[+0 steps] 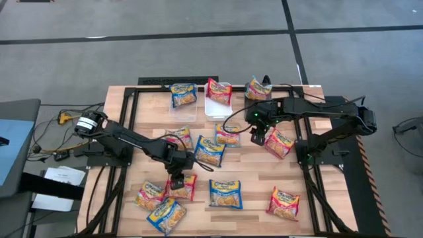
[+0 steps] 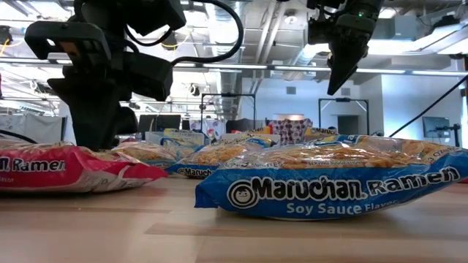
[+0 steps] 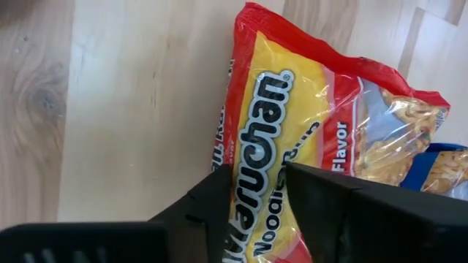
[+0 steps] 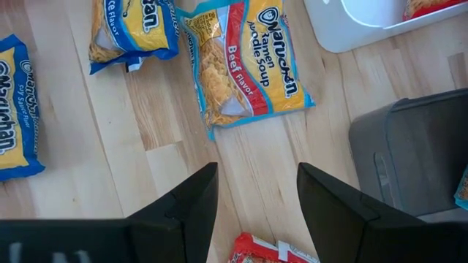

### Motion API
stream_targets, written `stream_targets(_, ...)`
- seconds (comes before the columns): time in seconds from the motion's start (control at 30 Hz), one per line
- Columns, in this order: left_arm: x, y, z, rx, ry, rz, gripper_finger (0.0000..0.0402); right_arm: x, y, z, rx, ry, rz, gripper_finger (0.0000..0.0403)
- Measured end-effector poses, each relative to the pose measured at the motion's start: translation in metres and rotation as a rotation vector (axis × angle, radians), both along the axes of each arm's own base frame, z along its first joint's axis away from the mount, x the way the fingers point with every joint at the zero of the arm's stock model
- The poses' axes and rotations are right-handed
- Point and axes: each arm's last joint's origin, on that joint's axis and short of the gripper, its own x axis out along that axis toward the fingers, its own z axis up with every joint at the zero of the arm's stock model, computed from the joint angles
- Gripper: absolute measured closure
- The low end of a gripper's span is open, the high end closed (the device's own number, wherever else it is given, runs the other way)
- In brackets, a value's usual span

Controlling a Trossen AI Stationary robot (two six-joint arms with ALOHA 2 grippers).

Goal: Sort Maruchan noodles
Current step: Put the red noodle pack into the white bin

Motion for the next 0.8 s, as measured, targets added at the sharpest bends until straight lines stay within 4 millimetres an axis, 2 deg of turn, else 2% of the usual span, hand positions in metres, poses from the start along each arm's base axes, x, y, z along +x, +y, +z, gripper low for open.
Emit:
stream_targets(0.33, 0.001, 0.000, 0.000, 0.020, -0.015, -0.022, 0.0393, 0.002, 0.000, 0.001, -0.005, -0.023, 0.000, 0.0192)
stream_targets(0.53, 0.003, 0.002, 0.001, 0.004, -0.033, -0.012, 0.0399, 0.002, 0.000, 0.001, -0.006, -0.028, 0.001, 0.0192)
stream_targets(0.8, 0.007, 0.018, 0.009, -0.004, -0.030, 0.027, 0.0401, 0.004, -0.001, 0.002, -0.004, -0.046, -0.009, 0.0192)
